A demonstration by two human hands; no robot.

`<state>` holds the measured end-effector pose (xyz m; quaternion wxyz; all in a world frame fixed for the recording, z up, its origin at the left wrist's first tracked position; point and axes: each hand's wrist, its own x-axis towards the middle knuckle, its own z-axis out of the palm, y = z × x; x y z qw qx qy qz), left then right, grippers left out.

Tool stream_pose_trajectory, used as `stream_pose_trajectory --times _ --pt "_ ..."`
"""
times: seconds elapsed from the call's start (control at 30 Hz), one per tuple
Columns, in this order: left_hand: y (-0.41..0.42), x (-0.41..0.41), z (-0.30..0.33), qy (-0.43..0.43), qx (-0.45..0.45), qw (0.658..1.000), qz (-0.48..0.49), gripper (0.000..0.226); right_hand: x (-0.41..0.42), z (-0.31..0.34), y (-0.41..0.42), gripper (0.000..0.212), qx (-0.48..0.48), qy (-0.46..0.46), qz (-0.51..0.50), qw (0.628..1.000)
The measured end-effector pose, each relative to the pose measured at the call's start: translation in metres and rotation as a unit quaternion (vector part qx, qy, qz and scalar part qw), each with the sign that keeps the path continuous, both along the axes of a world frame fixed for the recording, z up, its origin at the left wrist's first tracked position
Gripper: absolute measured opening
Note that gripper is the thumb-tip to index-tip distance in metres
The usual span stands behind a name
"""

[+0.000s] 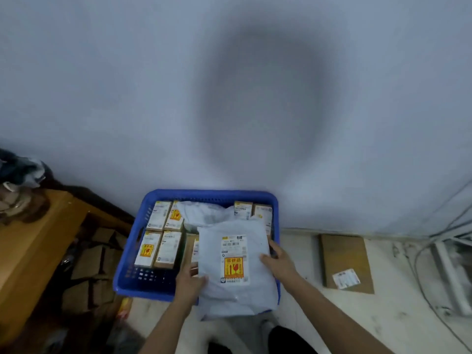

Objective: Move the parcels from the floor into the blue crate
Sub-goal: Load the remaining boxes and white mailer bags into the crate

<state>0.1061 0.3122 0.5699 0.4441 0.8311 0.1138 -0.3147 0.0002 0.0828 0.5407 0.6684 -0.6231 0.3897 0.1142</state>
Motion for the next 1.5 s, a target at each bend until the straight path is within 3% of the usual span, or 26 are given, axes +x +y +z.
stream_pose_trajectory --times 0.1,0.23,0.43,0.53,0.67,0.9,0.93,0.97,1.03,1.17,1.23,1.33,1.5 --pt "-0.023 0.006 -0.031 0.044 0.018 0.997 -0.066 0.028 -0.010 -0.002 -0.001 0.053 -0.066 0.067 -0.030 0.995" --pt "-0.044 0.009 -0.078 0.144 0.000 0.980 -0.135 0.034 -0.016 -0.018 -0.002 0.056 -0.169 0.152 -0.030 0.973" --pt "-0.039 0.013 -0.129 0.208 -0.007 0.970 -0.124 0.027 -0.007 -0.045 0.017 0.056 -0.212 0.233 -0.052 0.948" --pt "-0.027 0.013 -0.155 0.163 0.014 0.979 -0.125 0.040 0.005 -0.057 0.032 0.053 -0.230 0.246 -0.074 0.939" --pt "-0.019 -0.002 -0.150 0.035 0.108 0.983 -0.146 0.058 0.017 -0.088 0.048 0.051 -0.236 0.254 -0.092 0.934" --pt "-0.013 -0.024 -0.180 -0.030 0.149 0.907 -0.394 0.077 0.033 -0.118 0.064 0.045 -0.250 0.191 -0.159 0.936" --pt "-0.015 -0.027 -0.184 0.011 0.154 0.881 -0.447 0.079 0.035 -0.124 0.066 0.045 -0.271 0.196 -0.153 0.930" --pt "-0.019 -0.028 -0.184 0.000 0.169 0.869 -0.466 0.079 0.039 -0.128 0.068 0.048 -0.289 0.214 -0.132 0.924" --pt "-0.023 -0.019 -0.175 0.011 0.129 0.880 -0.457 0.066 0.048 -0.134 0.076 0.056 -0.300 0.273 -0.050 0.913" --pt "-0.022 -0.005 -0.182 0.009 0.135 0.849 -0.511 0.057 0.061 -0.136 0.089 0.069 -0.344 0.364 0.057 0.863" --pt "-0.024 -0.001 -0.185 -0.004 0.124 0.846 -0.519 0.062 0.057 -0.145 0.092 0.074 -0.415 0.316 0.090 0.849" --pt "-0.030 -0.001 -0.189 -0.018 0.121 0.847 -0.517 0.072 0.049 -0.159 0.092 0.075 -0.426 0.234 0.185 0.854" --pt "-0.049 -0.006 -0.202 -0.033 0.146 0.843 -0.516 0.076 0.058 -0.178 0.087 0.081 -0.341 0.281 0.261 0.858"
